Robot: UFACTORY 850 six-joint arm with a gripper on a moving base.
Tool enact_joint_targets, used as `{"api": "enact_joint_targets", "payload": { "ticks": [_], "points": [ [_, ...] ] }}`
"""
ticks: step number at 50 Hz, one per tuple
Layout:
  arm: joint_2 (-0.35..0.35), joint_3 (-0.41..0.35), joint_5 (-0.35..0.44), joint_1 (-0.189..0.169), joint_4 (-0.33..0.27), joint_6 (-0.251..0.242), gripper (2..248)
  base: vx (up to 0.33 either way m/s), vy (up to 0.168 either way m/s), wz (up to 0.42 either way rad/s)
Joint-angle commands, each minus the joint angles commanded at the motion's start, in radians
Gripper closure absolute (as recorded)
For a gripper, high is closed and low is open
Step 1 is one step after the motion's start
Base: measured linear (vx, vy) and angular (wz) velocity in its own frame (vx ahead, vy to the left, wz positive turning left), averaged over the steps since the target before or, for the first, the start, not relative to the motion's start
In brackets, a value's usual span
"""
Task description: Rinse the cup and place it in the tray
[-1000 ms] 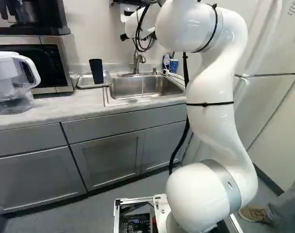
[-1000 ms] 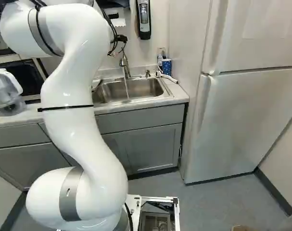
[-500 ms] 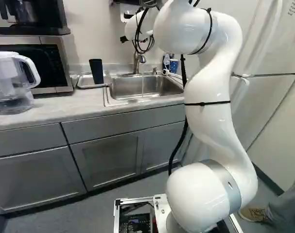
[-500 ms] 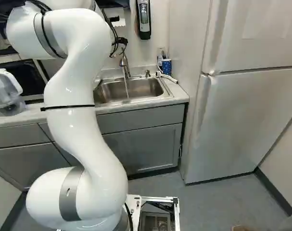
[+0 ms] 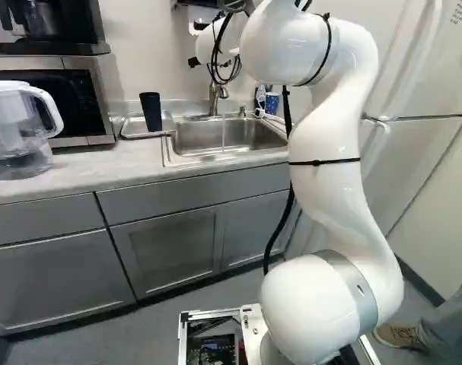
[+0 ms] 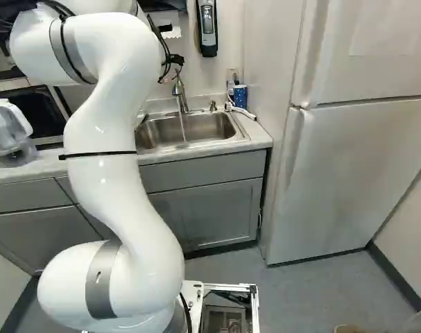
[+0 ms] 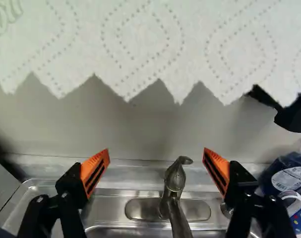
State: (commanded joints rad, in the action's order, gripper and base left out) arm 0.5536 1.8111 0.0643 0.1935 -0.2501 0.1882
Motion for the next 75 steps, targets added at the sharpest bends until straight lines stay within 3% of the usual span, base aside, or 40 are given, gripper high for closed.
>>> {"api": "enact_joint_targets", "payload": {
  "ticks": [15,75],
  "points": [
    [0.062,0.078,0.0,0.018,0.0,0.0,3,0.0,0.0,0.0],
    [0.03,0.038,0.0,0.02,0.0,0.0,3,0.0,0.0,0.0]
  ]
}}
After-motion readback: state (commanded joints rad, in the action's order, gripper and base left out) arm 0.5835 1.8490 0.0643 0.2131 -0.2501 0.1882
